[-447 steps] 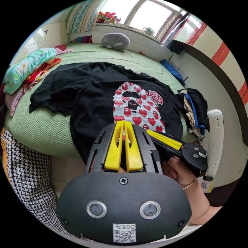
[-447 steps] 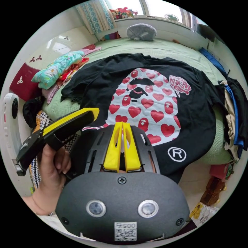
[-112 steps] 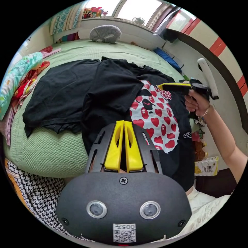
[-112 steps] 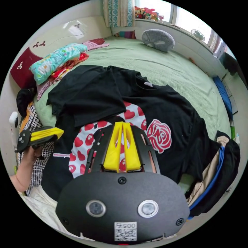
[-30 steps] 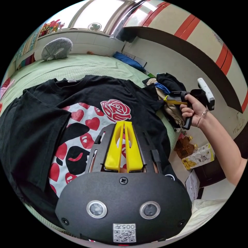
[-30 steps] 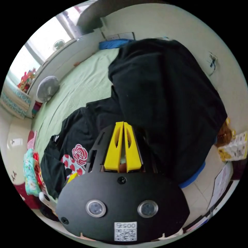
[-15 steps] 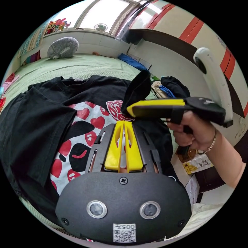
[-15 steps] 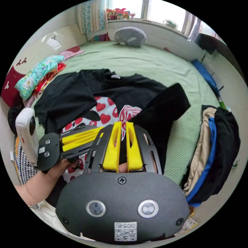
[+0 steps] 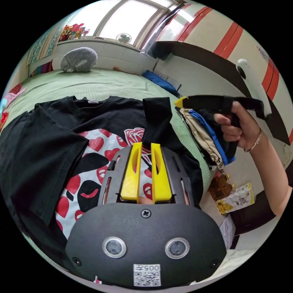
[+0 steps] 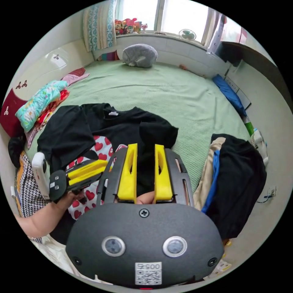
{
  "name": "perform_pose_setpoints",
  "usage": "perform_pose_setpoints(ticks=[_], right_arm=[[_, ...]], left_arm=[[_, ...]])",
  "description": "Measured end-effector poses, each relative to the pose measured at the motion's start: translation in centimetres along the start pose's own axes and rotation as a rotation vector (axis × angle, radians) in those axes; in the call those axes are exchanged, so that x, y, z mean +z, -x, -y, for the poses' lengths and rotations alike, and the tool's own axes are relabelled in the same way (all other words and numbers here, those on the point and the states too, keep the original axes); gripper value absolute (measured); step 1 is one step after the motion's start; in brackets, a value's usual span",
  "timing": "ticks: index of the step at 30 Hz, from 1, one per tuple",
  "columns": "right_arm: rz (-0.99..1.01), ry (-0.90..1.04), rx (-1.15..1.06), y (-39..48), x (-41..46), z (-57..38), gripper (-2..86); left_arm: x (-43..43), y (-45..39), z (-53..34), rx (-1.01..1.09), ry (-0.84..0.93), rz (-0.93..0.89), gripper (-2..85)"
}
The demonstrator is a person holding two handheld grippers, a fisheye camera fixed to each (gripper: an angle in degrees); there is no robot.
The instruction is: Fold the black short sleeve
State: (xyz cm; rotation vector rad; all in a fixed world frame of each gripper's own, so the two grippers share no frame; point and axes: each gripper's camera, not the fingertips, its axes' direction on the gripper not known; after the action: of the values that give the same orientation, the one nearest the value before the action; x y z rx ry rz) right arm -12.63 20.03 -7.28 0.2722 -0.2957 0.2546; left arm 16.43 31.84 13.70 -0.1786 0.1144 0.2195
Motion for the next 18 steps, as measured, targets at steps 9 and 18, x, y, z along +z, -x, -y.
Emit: perform_pose_setpoints(ticks=[9,18], right_arm=[[-0.229,0.204,-0.206,5.5,7.9,6.5,9.5],[-0.273,0.184,-0.092,4.2,8.4,8.6,-1.4]], left_arm=[[4.7,0.1,3.2,-0.033,0.173,0.004,11.4],[4.5,1.7,3.3,-0.083,0.175,-0.124,6.3]])
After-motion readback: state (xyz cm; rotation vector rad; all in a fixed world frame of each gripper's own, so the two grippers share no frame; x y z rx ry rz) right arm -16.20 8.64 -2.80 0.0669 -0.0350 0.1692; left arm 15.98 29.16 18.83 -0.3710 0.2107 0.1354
